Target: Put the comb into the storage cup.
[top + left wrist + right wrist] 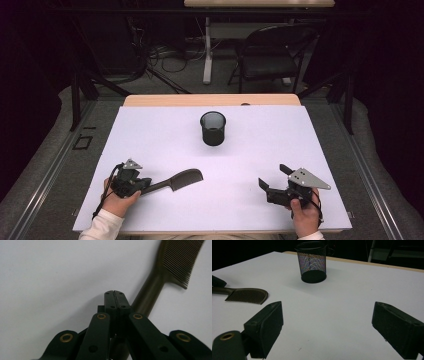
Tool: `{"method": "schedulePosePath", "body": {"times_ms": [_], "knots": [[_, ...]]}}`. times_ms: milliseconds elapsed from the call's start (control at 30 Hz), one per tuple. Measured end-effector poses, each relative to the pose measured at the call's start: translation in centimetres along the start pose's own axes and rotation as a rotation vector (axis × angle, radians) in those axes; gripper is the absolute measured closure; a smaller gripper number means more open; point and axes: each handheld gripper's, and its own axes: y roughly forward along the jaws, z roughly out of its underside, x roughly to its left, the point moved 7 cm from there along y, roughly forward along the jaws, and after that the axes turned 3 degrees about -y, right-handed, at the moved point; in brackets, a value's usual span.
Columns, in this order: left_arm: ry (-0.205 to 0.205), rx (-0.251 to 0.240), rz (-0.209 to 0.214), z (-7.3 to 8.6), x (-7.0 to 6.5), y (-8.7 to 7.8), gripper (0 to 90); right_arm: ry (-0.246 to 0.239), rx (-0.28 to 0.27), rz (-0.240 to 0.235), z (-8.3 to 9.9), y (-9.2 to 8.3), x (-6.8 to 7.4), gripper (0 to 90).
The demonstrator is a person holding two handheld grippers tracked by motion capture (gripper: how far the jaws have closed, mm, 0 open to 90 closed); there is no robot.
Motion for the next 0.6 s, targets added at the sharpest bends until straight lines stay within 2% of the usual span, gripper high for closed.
{"method": "schedulePosePath", "body": {"times_ms": [600], "knots": [[0.030,0.005,0.006,0.8,-1.3,-0.3,90.0,-0.005,-0.002,0.001,0.0,-0.1,0.0,10.2]]}}
